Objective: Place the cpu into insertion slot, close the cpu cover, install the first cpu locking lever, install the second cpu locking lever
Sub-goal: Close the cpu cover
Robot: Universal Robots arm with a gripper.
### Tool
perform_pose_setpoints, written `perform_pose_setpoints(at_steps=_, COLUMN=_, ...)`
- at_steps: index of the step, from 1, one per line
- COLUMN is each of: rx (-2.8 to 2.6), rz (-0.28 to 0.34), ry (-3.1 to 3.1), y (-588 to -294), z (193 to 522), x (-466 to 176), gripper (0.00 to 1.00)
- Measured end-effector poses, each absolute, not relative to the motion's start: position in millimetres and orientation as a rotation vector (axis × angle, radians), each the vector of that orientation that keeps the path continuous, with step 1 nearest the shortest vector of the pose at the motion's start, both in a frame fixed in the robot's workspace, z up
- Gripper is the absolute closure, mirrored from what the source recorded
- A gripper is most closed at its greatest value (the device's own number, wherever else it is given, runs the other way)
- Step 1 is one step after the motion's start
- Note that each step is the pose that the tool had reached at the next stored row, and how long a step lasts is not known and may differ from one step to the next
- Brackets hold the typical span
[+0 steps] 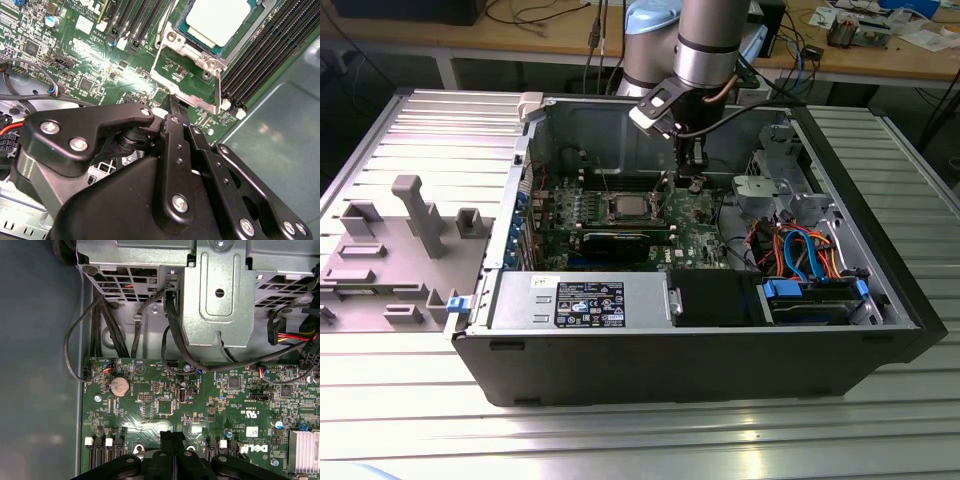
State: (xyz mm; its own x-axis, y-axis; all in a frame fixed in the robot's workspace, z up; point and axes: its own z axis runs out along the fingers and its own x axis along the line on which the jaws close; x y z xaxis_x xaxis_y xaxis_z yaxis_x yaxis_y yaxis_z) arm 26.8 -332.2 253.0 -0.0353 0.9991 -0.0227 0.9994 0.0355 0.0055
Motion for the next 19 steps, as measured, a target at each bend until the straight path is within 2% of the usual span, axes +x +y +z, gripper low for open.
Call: perform_pose_setpoints(at_steps=19, rx=2.168, rz=-0.018, ry=2.246, y=-332.2, z=253.0, x=18.9, gripper=0.89)
